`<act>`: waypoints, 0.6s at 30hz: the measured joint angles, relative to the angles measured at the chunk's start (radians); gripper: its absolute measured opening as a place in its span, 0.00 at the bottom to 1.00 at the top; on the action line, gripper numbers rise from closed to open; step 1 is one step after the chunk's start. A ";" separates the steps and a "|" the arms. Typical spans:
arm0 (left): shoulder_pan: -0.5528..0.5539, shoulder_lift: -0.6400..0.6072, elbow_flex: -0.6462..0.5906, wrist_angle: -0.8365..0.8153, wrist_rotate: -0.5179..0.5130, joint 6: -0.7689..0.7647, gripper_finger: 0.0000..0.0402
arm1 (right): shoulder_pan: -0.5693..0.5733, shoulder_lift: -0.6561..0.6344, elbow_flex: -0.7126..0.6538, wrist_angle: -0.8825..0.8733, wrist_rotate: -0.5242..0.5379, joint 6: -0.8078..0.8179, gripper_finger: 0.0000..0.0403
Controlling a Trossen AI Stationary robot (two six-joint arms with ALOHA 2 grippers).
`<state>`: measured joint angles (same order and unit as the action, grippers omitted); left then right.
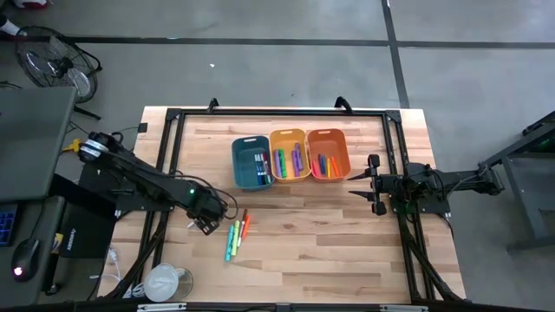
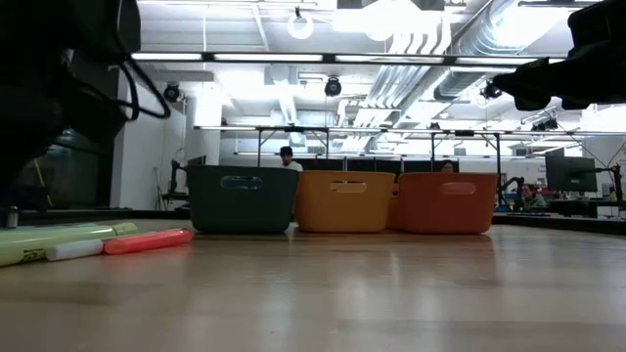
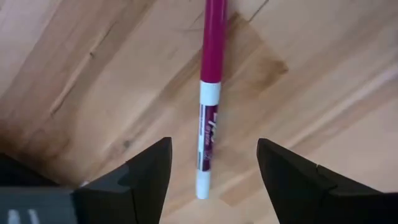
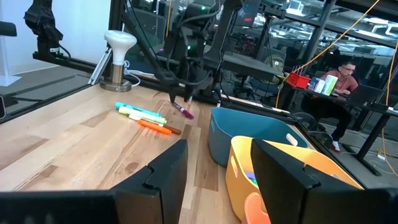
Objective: Pick & Place Markers
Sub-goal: Put the dark red marker pen into the blue bin
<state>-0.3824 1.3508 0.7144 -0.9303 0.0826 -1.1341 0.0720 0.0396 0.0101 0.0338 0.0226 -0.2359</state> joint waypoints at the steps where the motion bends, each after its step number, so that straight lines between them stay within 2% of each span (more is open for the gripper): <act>1: 0.000 0.012 -0.006 0.006 -0.007 0.009 0.58 | 0.000 0.000 0.000 0.000 0.000 0.000 0.41; 8: 0.000 0.089 -0.053 0.122 -0.007 0.036 0.58 | 0.000 0.000 0.000 0.000 0.000 0.000 0.41; 12: 0.000 0.122 -0.058 0.128 -0.014 0.036 0.58 | 0.000 0.000 0.000 0.000 0.000 0.000 0.41; 18: 0.000 0.150 -0.057 0.136 -0.018 0.063 0.49 | 0.000 0.000 0.000 0.000 0.000 0.000 0.41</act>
<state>-0.3824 1.5009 0.6571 -0.7947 0.0643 -1.0714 0.0719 0.0399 0.0101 0.0338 0.0223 -0.2359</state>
